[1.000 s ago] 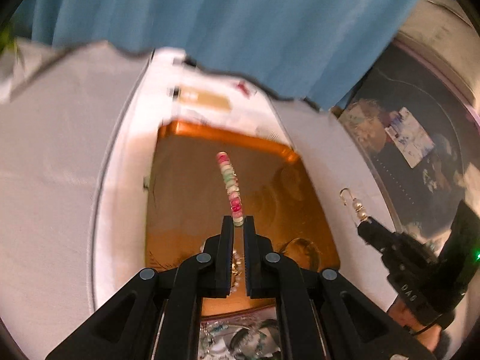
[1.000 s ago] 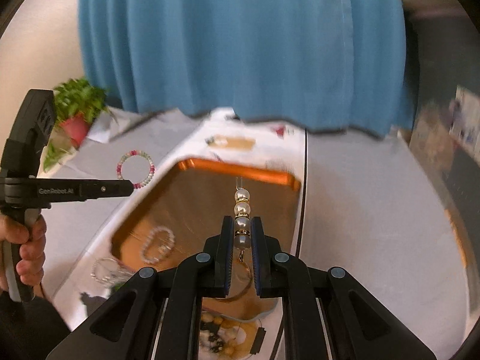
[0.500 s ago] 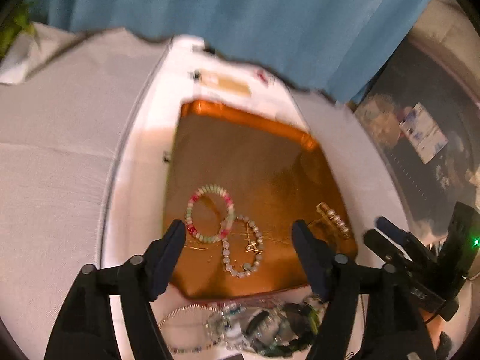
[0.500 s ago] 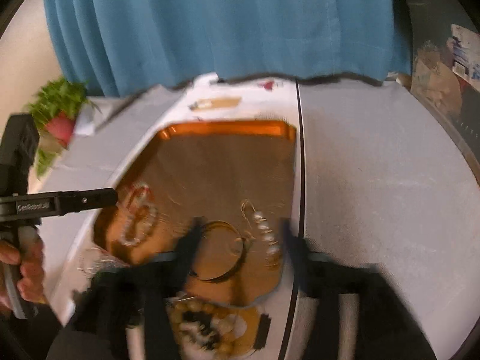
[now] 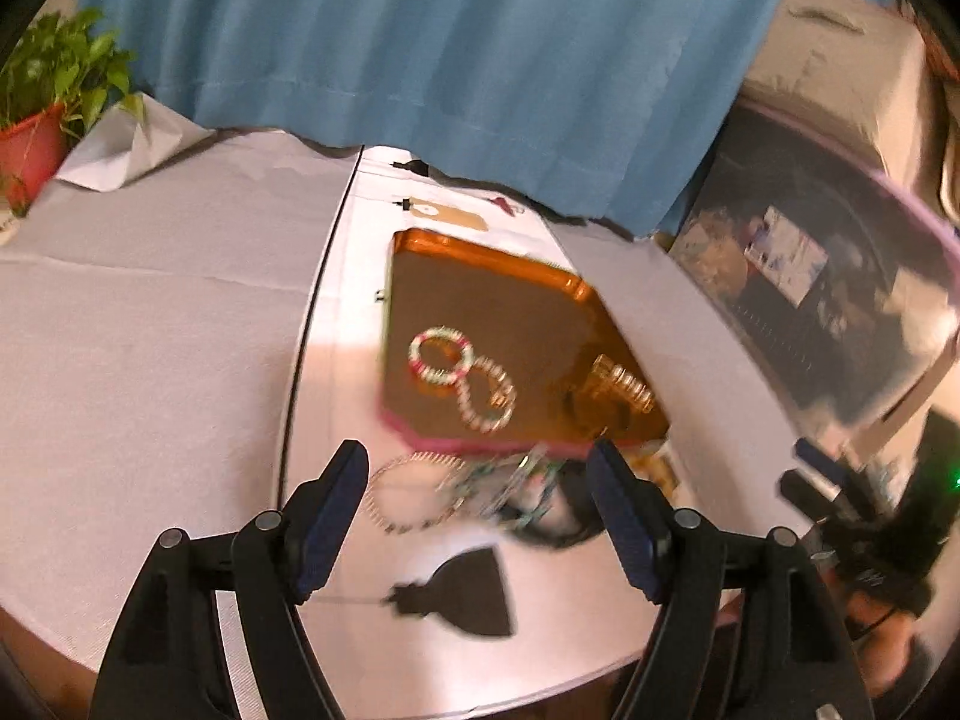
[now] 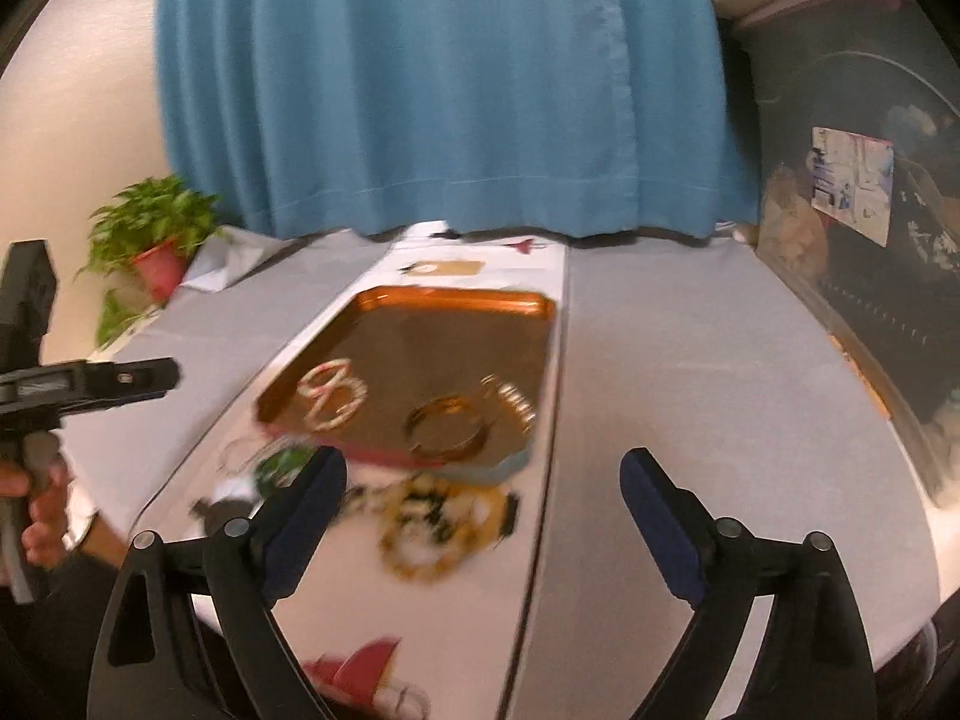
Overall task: Organize jewelry
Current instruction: 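Open the left gripper over the tray while the right releases the pearl brooch there, then grasp the green-black watch with the right gripper while the left reaches toward the silver bead chain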
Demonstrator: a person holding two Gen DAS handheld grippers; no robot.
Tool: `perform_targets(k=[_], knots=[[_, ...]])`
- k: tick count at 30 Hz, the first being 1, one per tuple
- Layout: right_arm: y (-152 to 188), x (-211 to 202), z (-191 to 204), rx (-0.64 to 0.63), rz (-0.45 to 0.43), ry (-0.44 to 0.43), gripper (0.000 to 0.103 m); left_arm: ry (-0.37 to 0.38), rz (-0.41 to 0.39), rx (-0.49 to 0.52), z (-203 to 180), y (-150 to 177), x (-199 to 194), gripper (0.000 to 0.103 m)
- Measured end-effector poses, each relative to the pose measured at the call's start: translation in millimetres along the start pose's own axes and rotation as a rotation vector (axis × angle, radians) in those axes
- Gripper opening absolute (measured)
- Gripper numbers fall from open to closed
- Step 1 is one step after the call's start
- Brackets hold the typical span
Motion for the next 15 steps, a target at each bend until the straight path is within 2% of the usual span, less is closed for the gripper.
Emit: perform_targets(k=[3, 5, 8, 10, 13, 14, 15], knots=[[12.1, -3.2, 12.1, -0.003, 0.010, -0.020, 0.093, -0.037, 0.013, 0.034, 5.1, 17.5, 5.5, 0.070], [18.2, 1.1, 18.8, -0.004, 0.025, -0.041, 0.093, -0.030, 0.020, 0.045, 7.0, 26.6, 10.1, 0.069], [26.6, 9.5, 30.2, -0.011, 0.056, -0.068, 0.093, -0.021, 0.036, 0.088, 4.1, 35.2, 20.9, 0.056], [29.8, 14.7, 36.9, 0.005, 0.071, -0.094, 0.093, -0.030, 0.075, 0.125, 2.4, 39.8, 33.4, 0.041], [32.9, 24.5, 45.8, 0.036, 0.089, -0.130, 0.091, -0.032, 0.095, 0.139, 4.3, 42.4, 46.3, 0.037], [33.6, 30.4, 48.5, 0.028, 0.098, -0.119, 0.089, -0.021, 0.097, 0.129, 5.3, 41.6, 49.3, 0.036], [34.2, 36.0, 51.1, 0.022, 0.109, -0.124, 0.081, -0.011, 0.095, 0.124, 6.2, 39.8, 51.2, 0.036]])
Point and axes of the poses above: each gripper's, at about its wrist camera, not at the fingertips, and x roughly the way its jaws point, z to its left, y to its underside, the point moved 8 cm from there along x, roughly the way its jaws point, and after that the axes turned 6 degrees about z, right-handed, at the moved point
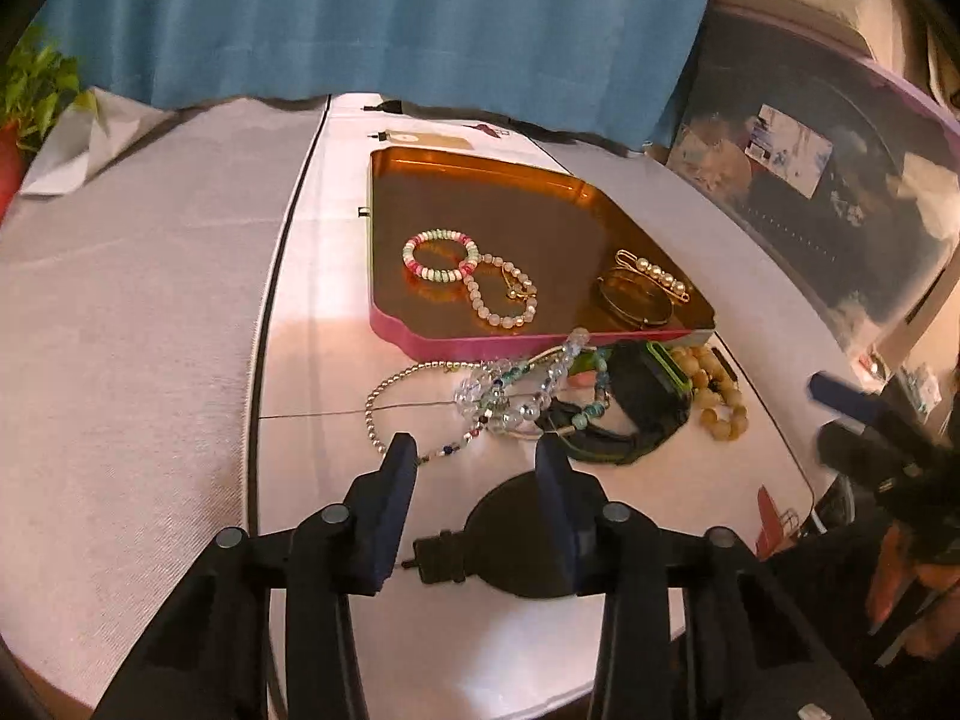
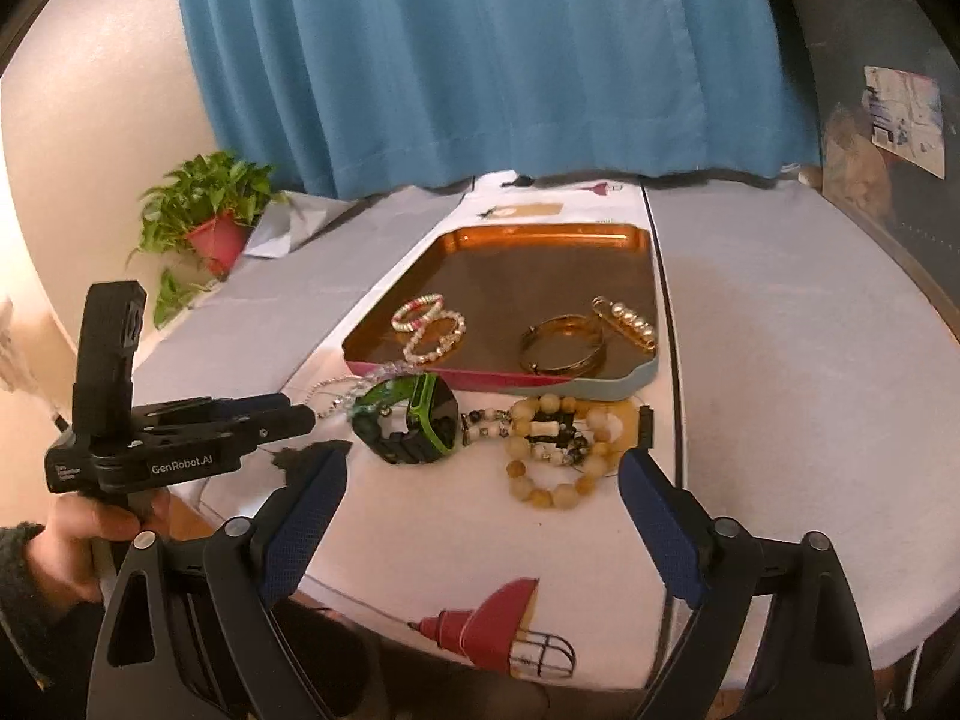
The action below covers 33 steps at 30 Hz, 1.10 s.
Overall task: Organize jewelry
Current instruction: 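Grasp the green-black watch with the right gripper while the left reaches toward the silver bead chain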
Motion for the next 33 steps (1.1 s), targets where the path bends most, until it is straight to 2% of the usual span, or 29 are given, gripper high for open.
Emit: perform_targets(k=[1, 3, 5, 9, 10, 16, 17, 19, 23, 26, 33], knots=[[0.6, 8.0, 2.9, -0.003, 0.021, -0.014, 0.076, 0.000, -0.005, 0.001, 1.1, -1.7, 1.1, 0.036], [0.2, 20.9, 7.2, -0.013, 0.050, -0.023, 0.057, -0.002, 0.007, 0.004, 5.3, -3.8, 7.2, 0.036], [-2.9, 30.5, 12.2, -0.035, 0.059, -0.010, 0.055, -0.010, 0.016, -0.006, 12.8, -5.5, 13.5, 0.033], [-10.8, 44.9, 22.0, -0.056, 0.065, -0.016, 0.055, -0.054, 0.009, -0.008, 24.3, -7.7, 15.7, 0.007], [-12.2, 49.2, 24.0, -0.062, 0.068, -0.016, 0.055, -0.058, 0.007, -0.018, 27.3, -7.5, 15.1, 0.005], [-19.4, 78.0, 35.5, -0.135, 0.099, 0.031, 0.055, -0.047, 0.001, -0.053, 34.6, -9.2, 15.4, 0.004], [-19.5, 83.8, 35.8, -0.139, 0.115, 0.040, 0.052, -0.045, 0.000, -0.057, 34.9, -9.4, 15.4, 0.004], [-19.4, 88.9, 35.1, -0.129, 0.132, 0.037, 0.032, -0.044, -0.002, -0.065, 35.3, -9.3, 15.2, 0.004], [-26.8, 84.1, 37.9, -0.164, 0.116, 0.083, 0.017, -0.039, -0.007, -0.082, 34.3, -8.1, 13.8, 0.003], [-29.0, 78.3, 40.8, -0.193, 0.112, 0.085, 0.017, 0.003, -0.011, -0.085, 29.7, -7.9, 11.7, 0.002], [-34.2, 46.6, 30.1, -0.171, 0.066, 0.106, 0.017, 0.024, -0.036, -0.067, 17.9, -7.9, 3.3, 0.001]])
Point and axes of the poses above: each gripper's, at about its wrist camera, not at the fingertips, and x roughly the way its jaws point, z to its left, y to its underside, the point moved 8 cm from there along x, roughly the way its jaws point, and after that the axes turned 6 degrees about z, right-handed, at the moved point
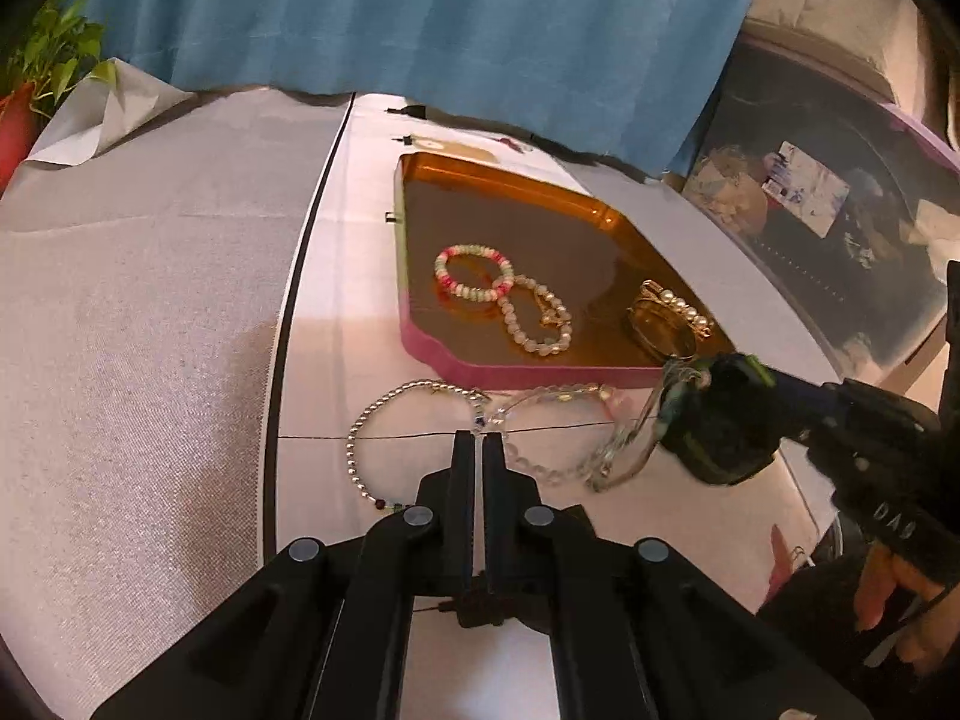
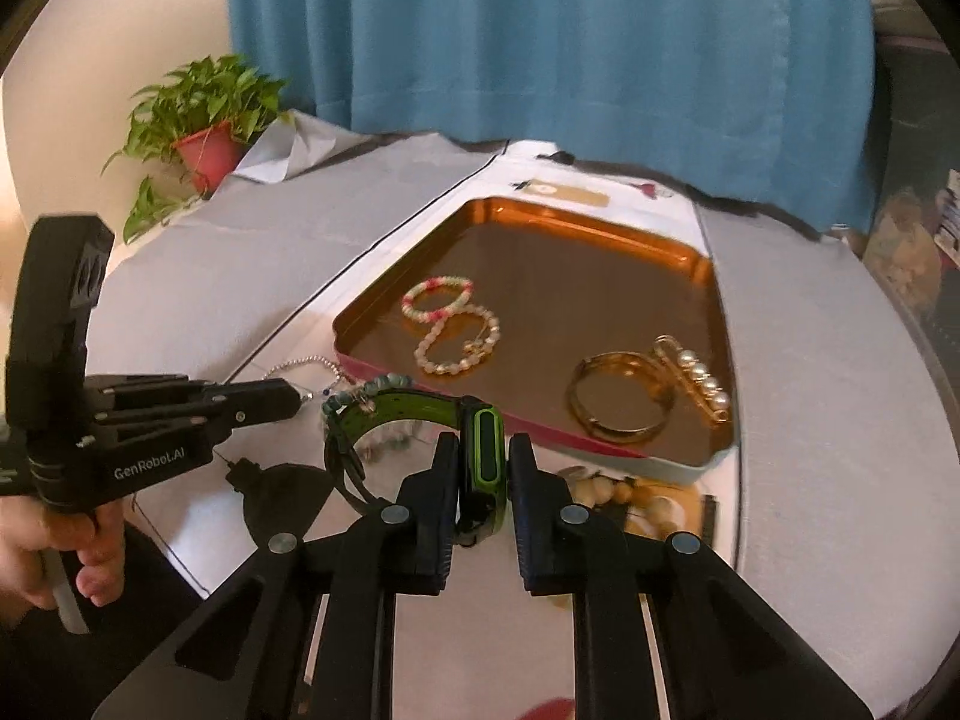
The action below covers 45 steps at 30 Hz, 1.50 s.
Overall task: Organize jewelry
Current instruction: 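Grasp the green-black watch with the right gripper while the left reaches toward the silver bead chain, then grasp and lift the silver bead chain with the left gripper while the right holds the watch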
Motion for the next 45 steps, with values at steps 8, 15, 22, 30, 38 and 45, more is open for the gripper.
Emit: perform_targets(k=[8, 15, 22, 30, 38, 45], knots=[[-1.3, -31.1, -17.1, 0.027, -0.033, 0.036, 0.017, 0.037, -0.041, -0.092, 12.5, -1.9, -14.1, 0.000], [15.7, -37.4, -31.3, 0.058, -0.026, 0.048, 0.017, -0.100, -0.047, -0.177, 46.5, -5.2, -12.2, 0.053], [32.0, -42.8, -48.5, 0.066, -0.017, 0.072, 0.017, -0.309, -0.003, -0.028, 48.5, -4.9, 3.0, 0.019], [69.9, -43.0, -108.5, 0.140, 0.021, 0.154, 0.017, -0.239, -0.002, 0.002, 36.4, -1.3, 0.9, 0.001], [52.5, -51.3, -120.0, 0.203, -0.023, 0.065, 0.017, -0.169, -0.041, 0.020, 15.8, -4.2, -8.5, 0.001], [12.1, -77.5, -110.0, 0.193, -0.112, 0.022, 0.017, -0.148, -0.025, 0.031, 9.1, -3.6, -3.3, 0.001]])
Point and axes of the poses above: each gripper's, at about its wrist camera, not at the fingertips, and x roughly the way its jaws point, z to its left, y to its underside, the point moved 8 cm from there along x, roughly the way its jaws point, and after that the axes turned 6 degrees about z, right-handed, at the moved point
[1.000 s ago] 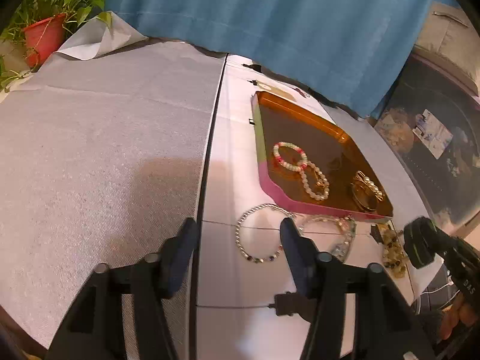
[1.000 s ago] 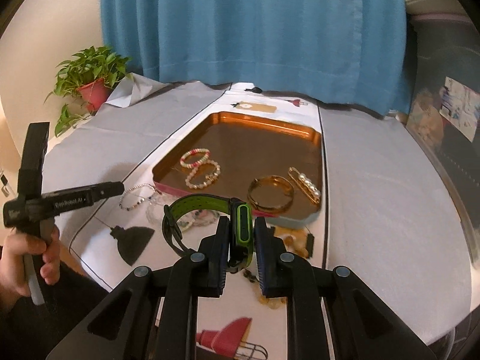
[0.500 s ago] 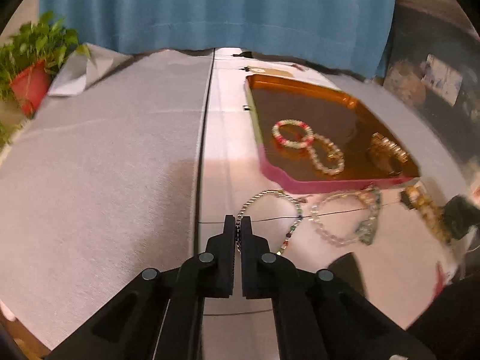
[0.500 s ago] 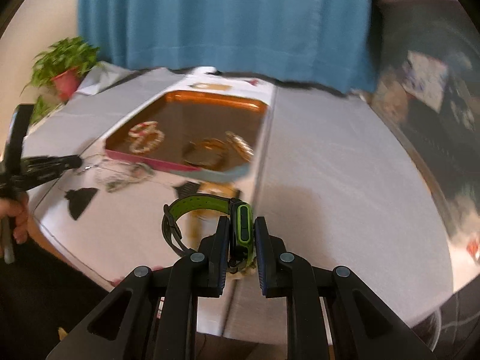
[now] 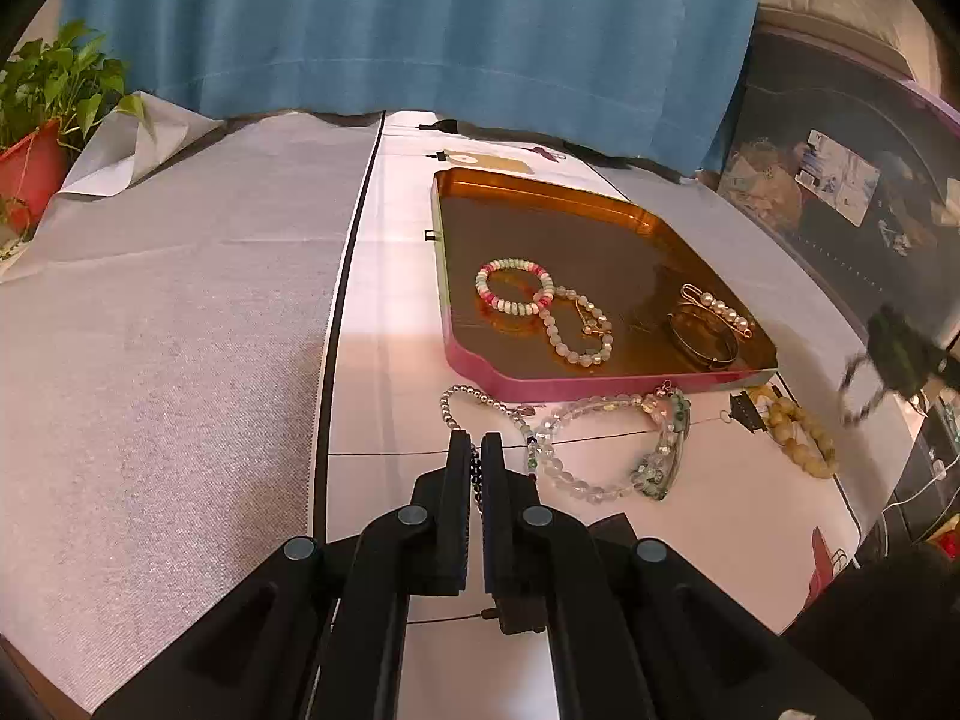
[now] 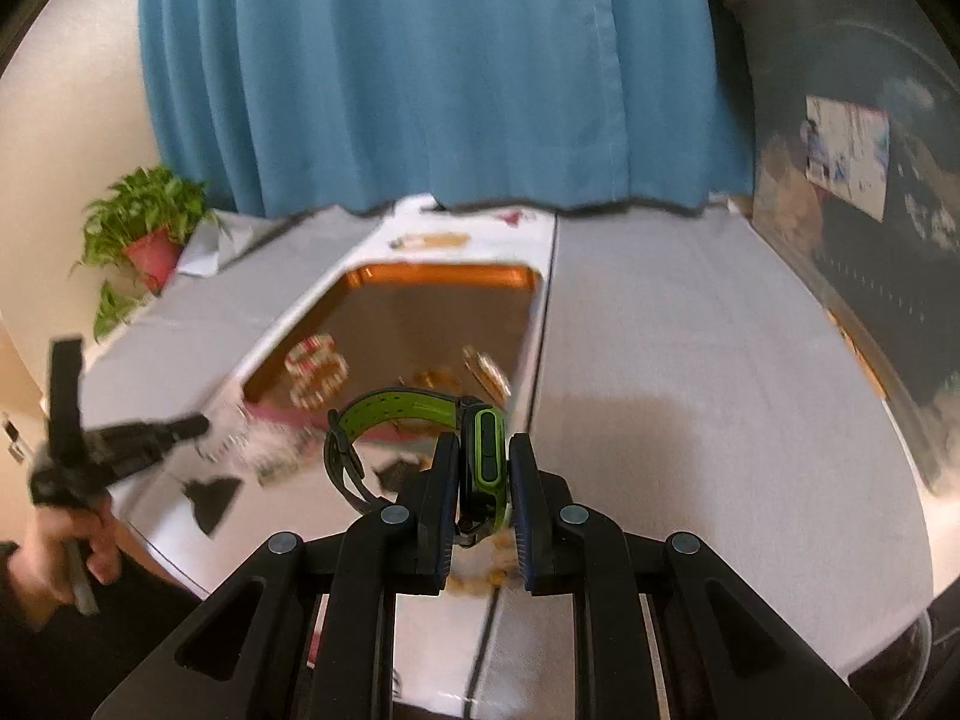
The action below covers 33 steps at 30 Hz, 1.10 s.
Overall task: Organize jewelry
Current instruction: 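Grasp and lift the silver bead chain with the left gripper while the right holds the watch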
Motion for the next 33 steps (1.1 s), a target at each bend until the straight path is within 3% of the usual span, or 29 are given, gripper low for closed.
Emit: perform_targets(k=[7, 11, 18, 22, 24, 28, 31, 33], knots=[[-2.2, 3.4, 43.2, -0.100, 0.012, -0.071, 0.017, 0.021, -0.002, -0.038, 4.8, -1.3, -2.1, 0.001], [19.0, 36.5, 69.9, -0.152, 0.080, -0.099, 0.017, 0.022, 0.010, -0.051, 8.6, -0.5, 0.0, 0.001], [45.6, 71.5, 68.3, -0.122, 0.157, -0.127, 0.019, 0.019, 0.030, -0.045, 15.5, 2.6, 2.6, 0.001], [45.9, 70.7, 63.3, -0.119, 0.154, -0.138, 0.023, 0.029, 0.032, -0.070, 20.9, 3.1, 2.3, 0.001], [44.0, 67.0, 58.1, -0.123, 0.148, -0.110, 0.030, 0.029, 0.030, -0.068, 20.7, 3.6, 1.1, 0.001], [38.0, 42.5, 54.1, -0.096, 0.091, -0.107, 0.033, 0.031, 0.022, -0.064, 20.6, 5.1, -3.1, 0.001], [41.8, 28.3, 74.8, -0.134, 0.089, -0.141, 0.033, 0.042, 0.011, -0.066, 20.9, 4.8, -7.7, 0.001], [49.4, 29.3, 100.1, -0.232, 0.116, -0.136, 0.033, 0.056, -0.002, -0.067, 18.7, 4.1, -12.5, 0.001]])
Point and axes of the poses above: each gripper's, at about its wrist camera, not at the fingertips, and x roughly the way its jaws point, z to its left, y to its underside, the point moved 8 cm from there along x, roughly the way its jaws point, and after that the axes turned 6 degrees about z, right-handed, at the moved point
